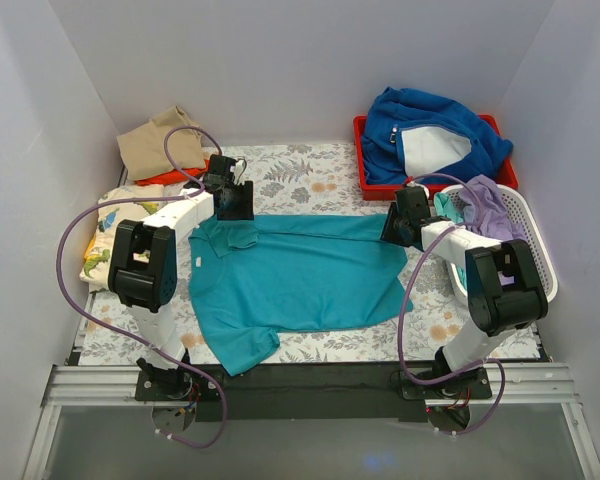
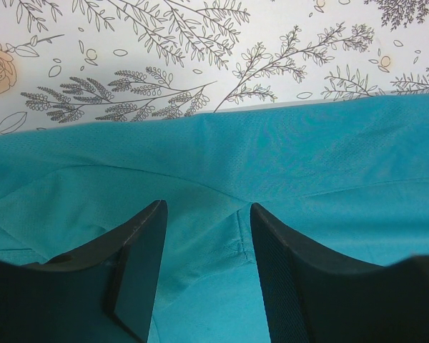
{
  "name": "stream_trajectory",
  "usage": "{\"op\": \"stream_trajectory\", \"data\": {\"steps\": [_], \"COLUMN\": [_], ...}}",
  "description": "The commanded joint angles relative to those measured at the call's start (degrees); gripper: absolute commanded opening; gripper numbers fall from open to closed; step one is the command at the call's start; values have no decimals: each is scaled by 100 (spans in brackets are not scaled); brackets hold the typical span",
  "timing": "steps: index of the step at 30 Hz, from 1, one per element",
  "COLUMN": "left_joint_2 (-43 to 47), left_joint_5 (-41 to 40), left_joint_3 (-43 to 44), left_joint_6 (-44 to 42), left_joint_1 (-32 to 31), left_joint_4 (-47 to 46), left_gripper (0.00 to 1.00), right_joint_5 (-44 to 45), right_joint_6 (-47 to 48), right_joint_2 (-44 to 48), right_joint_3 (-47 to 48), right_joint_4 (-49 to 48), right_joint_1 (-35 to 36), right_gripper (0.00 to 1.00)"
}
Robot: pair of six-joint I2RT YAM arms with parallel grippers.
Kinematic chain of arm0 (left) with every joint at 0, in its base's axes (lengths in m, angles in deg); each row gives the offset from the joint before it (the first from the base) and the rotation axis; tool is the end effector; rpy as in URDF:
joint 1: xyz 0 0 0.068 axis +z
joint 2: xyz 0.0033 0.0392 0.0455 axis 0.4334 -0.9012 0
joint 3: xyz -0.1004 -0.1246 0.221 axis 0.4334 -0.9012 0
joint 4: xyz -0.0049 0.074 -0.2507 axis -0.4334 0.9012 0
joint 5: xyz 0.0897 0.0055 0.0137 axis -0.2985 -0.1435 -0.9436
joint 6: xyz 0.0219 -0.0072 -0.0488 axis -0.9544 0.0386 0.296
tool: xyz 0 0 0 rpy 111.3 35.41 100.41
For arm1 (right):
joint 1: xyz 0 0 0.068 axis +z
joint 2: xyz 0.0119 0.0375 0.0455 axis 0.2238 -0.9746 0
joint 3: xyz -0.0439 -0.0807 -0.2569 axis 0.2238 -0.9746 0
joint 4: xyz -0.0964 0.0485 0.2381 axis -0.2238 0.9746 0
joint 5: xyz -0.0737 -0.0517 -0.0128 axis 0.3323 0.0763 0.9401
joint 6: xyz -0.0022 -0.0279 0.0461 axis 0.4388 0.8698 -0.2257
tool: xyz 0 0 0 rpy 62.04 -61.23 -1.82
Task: Fold and stack the t-shirts
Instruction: Fold the tshirt
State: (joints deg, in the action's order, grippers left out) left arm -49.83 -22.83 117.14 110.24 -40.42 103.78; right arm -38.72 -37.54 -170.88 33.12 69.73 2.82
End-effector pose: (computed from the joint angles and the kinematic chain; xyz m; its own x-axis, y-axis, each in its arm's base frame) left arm 0.3854 -0.1038 0.2046 -0.7462 -0.5781 -0.3301 -0.4088 0.7893 -0.4582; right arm 0.3238 0.0851 0.1760 -0.7028 0.2645 -0.6604 0.1809 0.9642 0.1937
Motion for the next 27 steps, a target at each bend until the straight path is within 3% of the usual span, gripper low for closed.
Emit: {"op": "stream_trajectory", "data": {"steps": [1, 8, 11, 12, 13, 15, 16, 27], "left_joint_2": [13, -31, -23, -22, -22, -22, -22, -23], "left_joint_5": [-56, -74, -135, -153, -205, -232, -241, -276], "left_joint_3": [-2, -2, -2, -20, -11, -20, -20, -2], "left_joint_6": [-48, -57, -65, -74, -74, -83, -100, -109], "left_joint_1": [15, 7, 6, 6, 6, 24, 15, 68], "left_joint_4": [-7, 28, 28, 28, 28, 19, 28, 28], "left_gripper": [49, 49, 49, 49, 49, 49, 49, 49], "right_joint_5": [-130, -209, -253, -262, -314, -332, -367, -675], "right_joint_6": [33, 59, 112, 130, 182, 235, 270, 903], "right_joint_2": [-123, -396, -378, -344, -282, -168, -20, 1221], "right_joint_3": [9, -9, -61, -88, -123, -158, -176, 34], "right_joint_4": [-409, -462, -664, -725, -752, -796, -822, -524], "right_joint_1": [-54, -81, -89, -89, -89, -89, -89, -98], "right_gripper": [40, 36, 31, 27, 15, 3, 1, 1]}}
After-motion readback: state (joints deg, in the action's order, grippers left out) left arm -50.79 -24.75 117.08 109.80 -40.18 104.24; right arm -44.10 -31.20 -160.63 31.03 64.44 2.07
